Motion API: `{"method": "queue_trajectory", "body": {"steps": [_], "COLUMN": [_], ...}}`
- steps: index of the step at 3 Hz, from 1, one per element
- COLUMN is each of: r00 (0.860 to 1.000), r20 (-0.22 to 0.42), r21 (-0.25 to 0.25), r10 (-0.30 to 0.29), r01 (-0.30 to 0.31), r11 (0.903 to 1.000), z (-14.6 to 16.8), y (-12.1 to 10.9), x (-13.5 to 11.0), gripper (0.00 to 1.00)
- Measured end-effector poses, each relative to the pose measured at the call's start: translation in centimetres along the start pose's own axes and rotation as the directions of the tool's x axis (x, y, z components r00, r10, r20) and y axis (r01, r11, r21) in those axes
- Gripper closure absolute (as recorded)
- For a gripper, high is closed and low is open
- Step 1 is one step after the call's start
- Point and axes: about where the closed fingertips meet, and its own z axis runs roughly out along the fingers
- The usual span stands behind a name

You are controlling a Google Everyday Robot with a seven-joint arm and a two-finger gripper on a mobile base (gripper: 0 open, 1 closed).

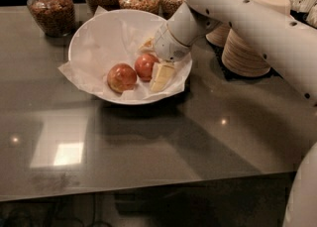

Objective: Pick apple from white bowl

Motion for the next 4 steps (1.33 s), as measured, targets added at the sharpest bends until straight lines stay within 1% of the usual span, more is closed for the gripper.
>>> {"method": "queue_trajectory", "body": {"steps": [1,3,4], "r00": [1.0,1.0,1.0], "r20": [0.0,0.0,0.03], "r21": [0.0,0.0,-0.001], "r10": [0.0,0.0,0.004], "r01": [0.0,0.0,-0.003], "r11": [1.0,1.0,1.0], "z": [0.01,0.02,0.01], "y": [0.0,0.0,0.2], "x": [0.0,0.0,-0.18], "gripper": [0.44,0.9,1.0]}}
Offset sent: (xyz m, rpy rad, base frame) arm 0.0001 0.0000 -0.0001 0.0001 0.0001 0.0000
